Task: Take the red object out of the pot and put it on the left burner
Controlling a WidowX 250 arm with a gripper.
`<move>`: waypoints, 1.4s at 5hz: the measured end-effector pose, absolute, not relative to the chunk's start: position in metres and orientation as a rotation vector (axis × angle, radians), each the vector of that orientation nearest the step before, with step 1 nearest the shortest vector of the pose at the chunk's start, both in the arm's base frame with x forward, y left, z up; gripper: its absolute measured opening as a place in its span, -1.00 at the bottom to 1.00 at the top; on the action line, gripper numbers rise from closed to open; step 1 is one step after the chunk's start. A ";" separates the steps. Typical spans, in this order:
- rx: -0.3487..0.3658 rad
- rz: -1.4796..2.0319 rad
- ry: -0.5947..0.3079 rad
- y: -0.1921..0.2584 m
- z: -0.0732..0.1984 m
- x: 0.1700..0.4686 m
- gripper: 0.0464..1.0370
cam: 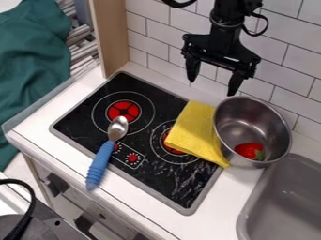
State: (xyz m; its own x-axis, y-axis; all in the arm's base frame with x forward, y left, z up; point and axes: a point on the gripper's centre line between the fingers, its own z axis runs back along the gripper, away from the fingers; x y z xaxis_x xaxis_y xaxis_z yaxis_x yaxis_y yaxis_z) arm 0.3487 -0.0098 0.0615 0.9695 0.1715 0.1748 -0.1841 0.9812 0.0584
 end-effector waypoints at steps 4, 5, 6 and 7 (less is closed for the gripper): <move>0.059 0.052 -0.110 -0.113 0.035 0.344 0.95; 0.043 0.069 -0.050 -0.123 0.016 0.343 0.95; 0.037 0.110 0.008 -0.112 -0.009 0.346 0.95; 0.033 0.138 0.017 -0.099 -0.017 0.355 0.95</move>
State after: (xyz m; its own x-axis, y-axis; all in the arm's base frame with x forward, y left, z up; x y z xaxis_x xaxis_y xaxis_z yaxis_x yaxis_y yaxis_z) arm 0.3545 -0.0987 -0.0171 0.9904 0.1377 -0.0149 -0.1371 0.9900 0.0337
